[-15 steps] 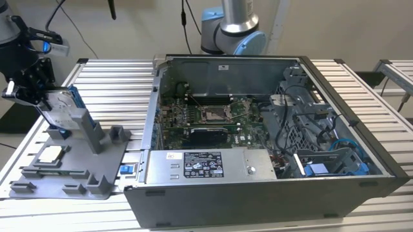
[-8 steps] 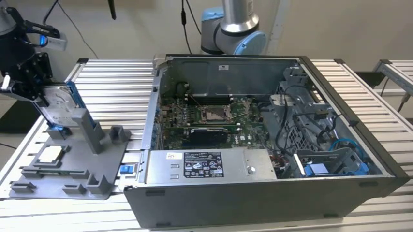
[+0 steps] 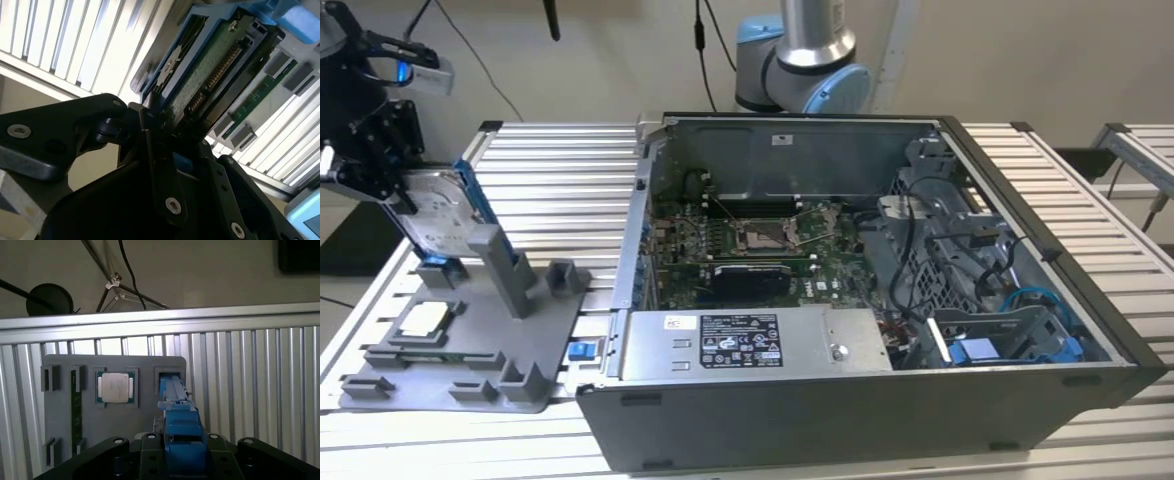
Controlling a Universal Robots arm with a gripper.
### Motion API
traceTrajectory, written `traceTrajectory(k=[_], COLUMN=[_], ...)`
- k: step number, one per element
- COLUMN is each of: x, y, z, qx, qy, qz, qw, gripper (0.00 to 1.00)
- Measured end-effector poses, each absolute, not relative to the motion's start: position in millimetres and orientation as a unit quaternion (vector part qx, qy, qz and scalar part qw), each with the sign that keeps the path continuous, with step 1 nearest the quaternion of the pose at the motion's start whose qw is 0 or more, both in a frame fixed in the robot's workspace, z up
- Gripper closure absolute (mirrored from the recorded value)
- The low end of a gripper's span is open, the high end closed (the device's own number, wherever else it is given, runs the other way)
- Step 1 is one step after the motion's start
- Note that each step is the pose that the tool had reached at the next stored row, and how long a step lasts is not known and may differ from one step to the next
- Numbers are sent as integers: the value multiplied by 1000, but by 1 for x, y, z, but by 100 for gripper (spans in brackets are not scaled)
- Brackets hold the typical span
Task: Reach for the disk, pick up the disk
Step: 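Pick up the disk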
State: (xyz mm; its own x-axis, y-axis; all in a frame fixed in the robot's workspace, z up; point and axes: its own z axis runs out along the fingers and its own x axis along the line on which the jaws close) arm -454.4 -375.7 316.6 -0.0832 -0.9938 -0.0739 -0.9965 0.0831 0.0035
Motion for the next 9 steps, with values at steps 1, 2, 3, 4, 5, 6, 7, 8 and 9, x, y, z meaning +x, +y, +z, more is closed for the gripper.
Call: traceTrajectory(k=[1, 2, 3, 4, 5, 6, 7, 8, 9], x=[-454, -454, -454, -454, -454, -454, -454, -454, -454], y=[-376, -376, -376, -376, -376, -376, -376, -376, -376], z=[318, 320, 321, 323, 325, 327, 329, 331, 333], qx=[-677, -677, -677, -677, -677, -677, -677, -677, -677], qy=[735, 735, 735, 735, 735, 735, 735, 735, 735], qz=[26, 26, 26, 26, 26, 26, 26, 26, 26], qw=[26, 26, 26, 26, 26, 26, 26, 26, 26], gripper=[100, 100, 100, 100, 100, 100, 100, 100, 100])
